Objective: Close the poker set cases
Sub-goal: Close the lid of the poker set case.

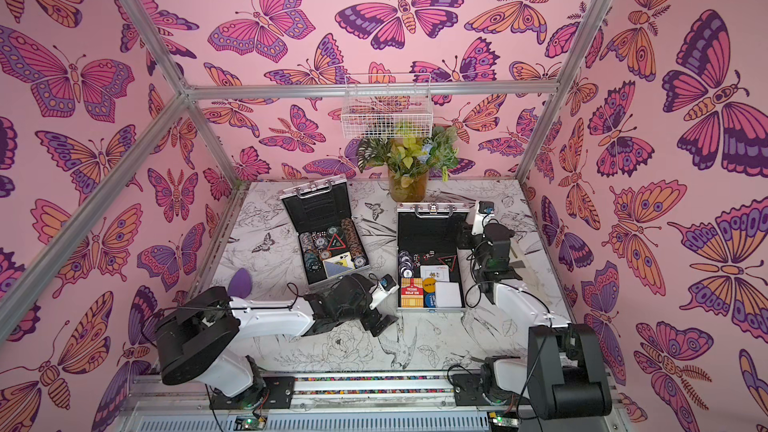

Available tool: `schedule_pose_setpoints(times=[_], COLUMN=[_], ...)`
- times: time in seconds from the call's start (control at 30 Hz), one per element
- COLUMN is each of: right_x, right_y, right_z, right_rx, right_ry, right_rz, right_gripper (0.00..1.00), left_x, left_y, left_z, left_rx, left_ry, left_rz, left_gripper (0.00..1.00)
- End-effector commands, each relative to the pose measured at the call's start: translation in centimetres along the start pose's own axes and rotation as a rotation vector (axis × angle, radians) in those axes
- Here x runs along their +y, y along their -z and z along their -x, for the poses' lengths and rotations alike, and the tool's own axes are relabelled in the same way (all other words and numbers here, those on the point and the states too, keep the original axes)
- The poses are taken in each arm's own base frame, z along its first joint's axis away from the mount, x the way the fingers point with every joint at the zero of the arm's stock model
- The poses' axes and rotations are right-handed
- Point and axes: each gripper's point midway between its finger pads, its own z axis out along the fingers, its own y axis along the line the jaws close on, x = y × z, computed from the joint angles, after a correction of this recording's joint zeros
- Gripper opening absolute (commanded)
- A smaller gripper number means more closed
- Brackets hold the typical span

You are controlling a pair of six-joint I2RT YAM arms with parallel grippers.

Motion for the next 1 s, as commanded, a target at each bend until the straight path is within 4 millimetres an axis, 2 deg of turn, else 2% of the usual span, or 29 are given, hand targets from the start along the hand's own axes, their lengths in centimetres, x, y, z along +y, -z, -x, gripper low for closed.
schedule_pose_setpoints(times=[0.0, 0.17, 0.33, 0.4, 0.53, 0.57, 0.97], right_x=[0.4, 0.6, 0.8, 0.8, 0.9, 1.0, 1.2], right_y=[-0.4, -0.8, -1.1, -1.2, -1.3, -1.3, -0.7], right_z=[2.2, 2.2, 1.9, 1.9, 1.6, 1.7, 1.3], right_rx=[-0.064, -0.078, -0.075, -0.075, -0.069, -0.069, -0.059], right_ry=[0.01, 0.023, 0.026, 0.028, 0.027, 0.028, 0.04], right_rz=[0.022, 0.038, 0.052, 0.055, 0.06, 0.062, 0.078], right_gripper=[0.5, 0.46, 0.36, 0.28, 0.02, 0.0, 0.0], left_x=[-0.4, -0.8, -1.0, -1.1, -1.2, -1.1, -0.4], left_y=[-0.8, -1.5, -1.8, -1.9, -2.1, -2.2, -2.8], left_z=[-0.2, -1.0, -1.3, -1.5, -1.4, -1.5, -1.4], left_rx=[0.012, 0.037, 0.048, 0.051, 0.052, 0.054, 0.067], left_ry=[-0.03, -0.059, -0.088, -0.104, -0.124, -0.124, -0.148], left_rz=[-0.015, -0.029, -0.033, -0.033, -0.029, -0.027, 0.043], left_gripper=[1.0, 1.0, 1.0, 1.0, 1.0, 1.0, 1.0])
